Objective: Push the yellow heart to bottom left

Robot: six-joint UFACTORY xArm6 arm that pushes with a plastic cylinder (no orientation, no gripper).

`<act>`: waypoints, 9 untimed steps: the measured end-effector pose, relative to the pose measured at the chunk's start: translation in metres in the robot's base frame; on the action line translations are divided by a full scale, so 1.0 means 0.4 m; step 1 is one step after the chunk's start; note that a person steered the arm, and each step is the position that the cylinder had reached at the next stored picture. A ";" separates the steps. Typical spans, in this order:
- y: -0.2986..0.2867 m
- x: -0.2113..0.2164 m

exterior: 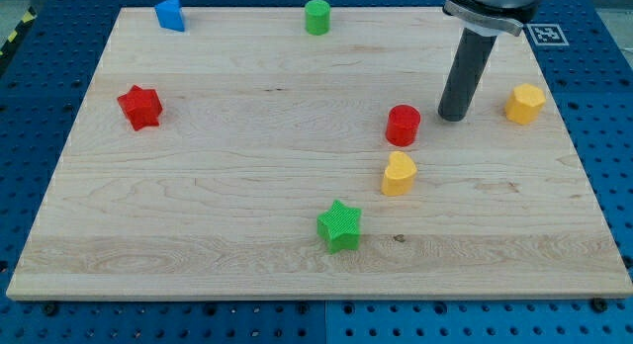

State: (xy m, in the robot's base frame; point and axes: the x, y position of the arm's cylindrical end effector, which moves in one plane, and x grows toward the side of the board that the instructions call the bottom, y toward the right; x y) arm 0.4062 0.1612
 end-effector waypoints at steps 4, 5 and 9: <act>-0.078 0.217; -0.181 0.225; -0.448 0.316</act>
State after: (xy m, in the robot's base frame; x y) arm 0.5325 -0.0179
